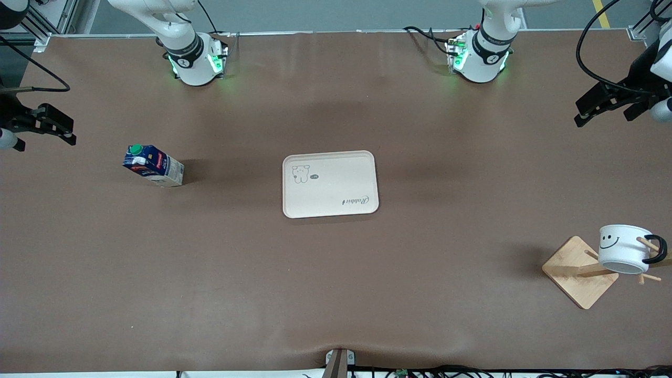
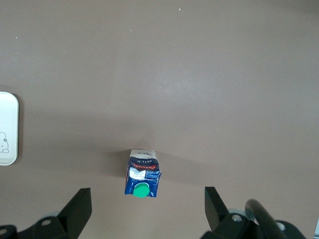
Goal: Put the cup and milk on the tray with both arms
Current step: 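Move the left gripper toward the white mug on the wooden stand, then grasp the white mug rim with the left gripper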
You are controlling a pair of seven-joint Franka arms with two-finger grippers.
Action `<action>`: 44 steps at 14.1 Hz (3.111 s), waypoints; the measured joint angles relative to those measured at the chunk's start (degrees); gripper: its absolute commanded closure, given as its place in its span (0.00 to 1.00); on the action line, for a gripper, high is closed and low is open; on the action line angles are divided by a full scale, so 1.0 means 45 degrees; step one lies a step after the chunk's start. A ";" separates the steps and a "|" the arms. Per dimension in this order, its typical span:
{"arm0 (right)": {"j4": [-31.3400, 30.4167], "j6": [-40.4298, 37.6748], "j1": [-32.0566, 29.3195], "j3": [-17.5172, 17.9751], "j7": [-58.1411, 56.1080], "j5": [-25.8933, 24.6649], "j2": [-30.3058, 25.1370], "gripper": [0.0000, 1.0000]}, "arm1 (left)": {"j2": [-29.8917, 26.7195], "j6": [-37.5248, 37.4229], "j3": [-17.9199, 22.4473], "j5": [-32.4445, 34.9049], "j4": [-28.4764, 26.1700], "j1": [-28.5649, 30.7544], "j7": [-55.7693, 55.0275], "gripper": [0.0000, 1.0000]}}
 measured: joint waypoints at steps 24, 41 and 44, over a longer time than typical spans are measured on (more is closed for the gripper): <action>0.0003 0.0001 -0.0005 -0.0003 0.0000 0.0000 0.0044 0.00 | 0.0048 1.2691 0.0047 -0.0019 -0.7445 0.3003 -0.0118 0.00; 0.0274 0.0186 0.0010 0.0077 0.0000 0.0030 0.0620 0.00 | 0.3220 1.9305 -0.0126 -0.0019 -0.8136 0.3242 -0.0015 0.72; 0.0449 0.0192 0.0009 0.0073 0.0000 0.0030 0.0781 0.00 | 0.3220 1.9306 -0.0329 -0.0019 -0.8117 0.3223 0.0120 0.95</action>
